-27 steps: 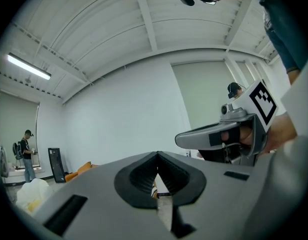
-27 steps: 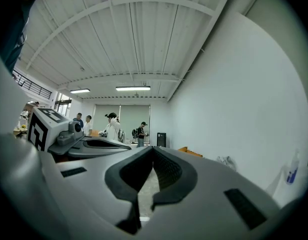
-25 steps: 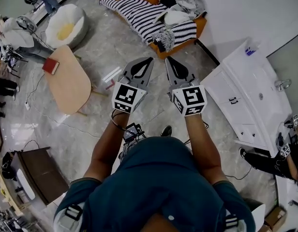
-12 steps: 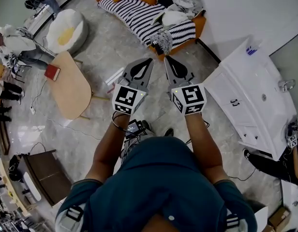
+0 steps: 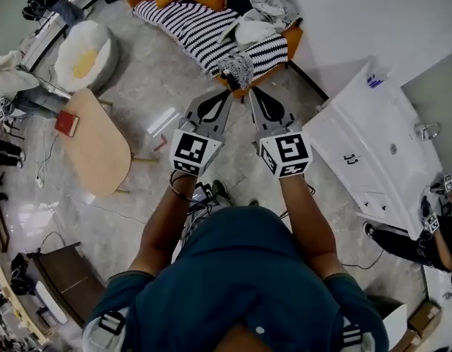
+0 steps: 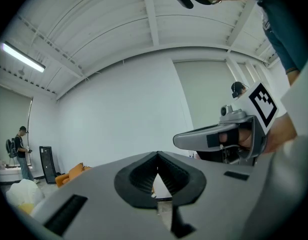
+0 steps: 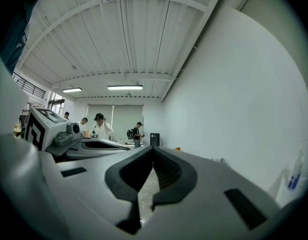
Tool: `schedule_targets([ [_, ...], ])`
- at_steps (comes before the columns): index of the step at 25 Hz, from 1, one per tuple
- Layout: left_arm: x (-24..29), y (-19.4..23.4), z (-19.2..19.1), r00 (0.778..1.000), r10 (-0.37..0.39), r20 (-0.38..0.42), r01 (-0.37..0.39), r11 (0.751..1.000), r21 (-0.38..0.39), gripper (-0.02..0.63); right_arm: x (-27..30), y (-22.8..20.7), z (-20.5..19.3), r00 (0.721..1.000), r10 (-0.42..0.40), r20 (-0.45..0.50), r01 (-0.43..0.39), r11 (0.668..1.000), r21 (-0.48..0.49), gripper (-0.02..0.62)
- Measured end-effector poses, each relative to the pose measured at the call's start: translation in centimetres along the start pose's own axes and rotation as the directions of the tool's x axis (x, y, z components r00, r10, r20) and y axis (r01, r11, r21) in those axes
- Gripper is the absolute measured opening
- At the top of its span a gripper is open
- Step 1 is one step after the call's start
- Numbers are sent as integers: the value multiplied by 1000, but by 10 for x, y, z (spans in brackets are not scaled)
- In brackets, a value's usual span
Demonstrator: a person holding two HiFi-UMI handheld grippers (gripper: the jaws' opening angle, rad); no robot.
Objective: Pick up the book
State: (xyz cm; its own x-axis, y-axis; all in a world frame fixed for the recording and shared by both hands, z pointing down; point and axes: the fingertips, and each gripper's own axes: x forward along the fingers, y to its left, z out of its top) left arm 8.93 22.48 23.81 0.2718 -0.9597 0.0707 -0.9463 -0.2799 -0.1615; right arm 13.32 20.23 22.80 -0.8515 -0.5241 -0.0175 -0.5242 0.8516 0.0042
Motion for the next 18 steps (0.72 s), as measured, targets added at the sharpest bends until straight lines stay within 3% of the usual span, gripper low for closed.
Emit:
schedule_targets([
  [12,6,97,-32,999,-24,23,25,999,-44,2,93,23,-3,999,-26,-40,23,997,-68,14],
  [18,13,123,-38,999,-21,40,24,998,-60,2,119,25,-9,997,-24,-68,18,996,-82,15],
])
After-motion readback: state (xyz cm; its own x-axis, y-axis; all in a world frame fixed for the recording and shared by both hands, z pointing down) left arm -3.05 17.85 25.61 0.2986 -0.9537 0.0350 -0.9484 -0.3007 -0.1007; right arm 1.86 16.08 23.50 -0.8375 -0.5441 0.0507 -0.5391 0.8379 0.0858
